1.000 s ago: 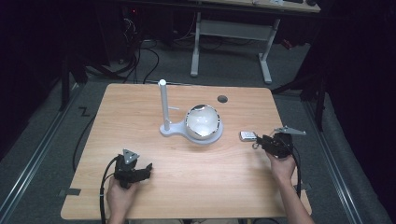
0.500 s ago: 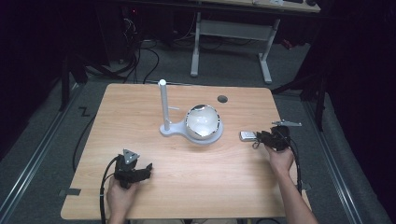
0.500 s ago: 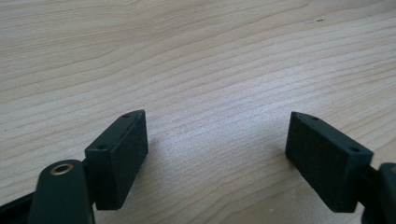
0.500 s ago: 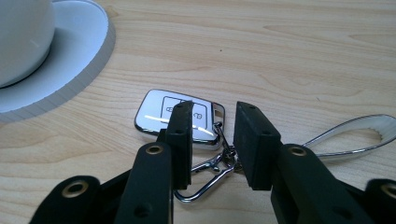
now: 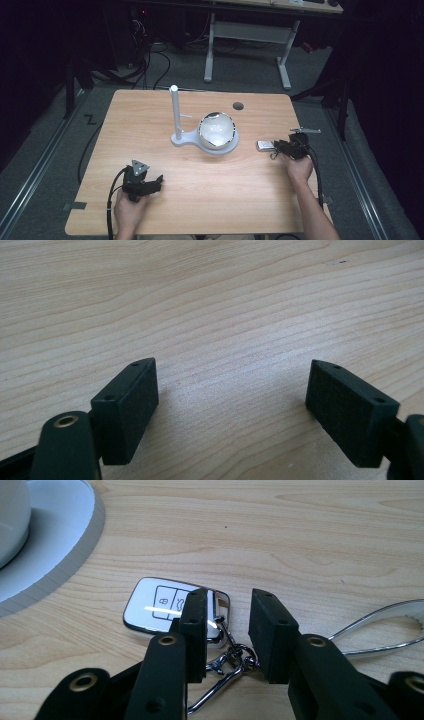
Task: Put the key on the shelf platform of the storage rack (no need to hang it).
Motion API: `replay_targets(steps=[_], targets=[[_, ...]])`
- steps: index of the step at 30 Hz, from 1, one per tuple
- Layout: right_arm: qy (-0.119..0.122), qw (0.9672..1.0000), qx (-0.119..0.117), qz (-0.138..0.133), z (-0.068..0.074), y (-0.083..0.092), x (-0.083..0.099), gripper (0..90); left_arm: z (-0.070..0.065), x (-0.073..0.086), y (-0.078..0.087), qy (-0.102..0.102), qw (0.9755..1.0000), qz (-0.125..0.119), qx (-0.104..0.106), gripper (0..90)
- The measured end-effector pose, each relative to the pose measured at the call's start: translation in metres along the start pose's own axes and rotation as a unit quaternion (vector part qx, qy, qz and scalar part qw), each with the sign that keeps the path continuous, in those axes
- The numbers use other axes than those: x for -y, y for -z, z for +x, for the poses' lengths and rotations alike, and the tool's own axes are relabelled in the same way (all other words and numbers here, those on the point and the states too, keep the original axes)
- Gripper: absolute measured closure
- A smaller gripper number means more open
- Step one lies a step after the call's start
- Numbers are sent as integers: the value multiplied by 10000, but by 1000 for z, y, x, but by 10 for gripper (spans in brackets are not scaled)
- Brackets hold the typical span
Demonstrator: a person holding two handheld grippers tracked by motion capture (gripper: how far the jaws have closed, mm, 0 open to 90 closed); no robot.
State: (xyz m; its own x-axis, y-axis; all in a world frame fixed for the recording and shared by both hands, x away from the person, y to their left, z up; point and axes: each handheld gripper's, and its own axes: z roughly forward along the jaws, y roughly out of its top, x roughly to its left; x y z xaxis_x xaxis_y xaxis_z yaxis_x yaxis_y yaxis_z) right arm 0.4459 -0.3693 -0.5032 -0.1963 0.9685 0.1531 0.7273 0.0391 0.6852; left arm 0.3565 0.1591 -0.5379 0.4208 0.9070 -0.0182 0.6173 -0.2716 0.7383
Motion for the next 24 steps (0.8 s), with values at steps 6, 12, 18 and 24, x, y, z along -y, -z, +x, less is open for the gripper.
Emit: replay_targets(steps=[6,12,18,24], targets=[[38,10000,16,71,1,-5,-1,726,0,0,0,1,10000,1,-1,215],[-16,9999,-14,140,-1,-8,0,795,0,0,0,1,10000,1,-1,215],[-26,9999,-58,91,-1,-9,0,844,0,0,0,0,10000,1,-2,215],[98,9999,46,80,2,-8,1,853,0,0,0,1,10000,1,-2,216]])
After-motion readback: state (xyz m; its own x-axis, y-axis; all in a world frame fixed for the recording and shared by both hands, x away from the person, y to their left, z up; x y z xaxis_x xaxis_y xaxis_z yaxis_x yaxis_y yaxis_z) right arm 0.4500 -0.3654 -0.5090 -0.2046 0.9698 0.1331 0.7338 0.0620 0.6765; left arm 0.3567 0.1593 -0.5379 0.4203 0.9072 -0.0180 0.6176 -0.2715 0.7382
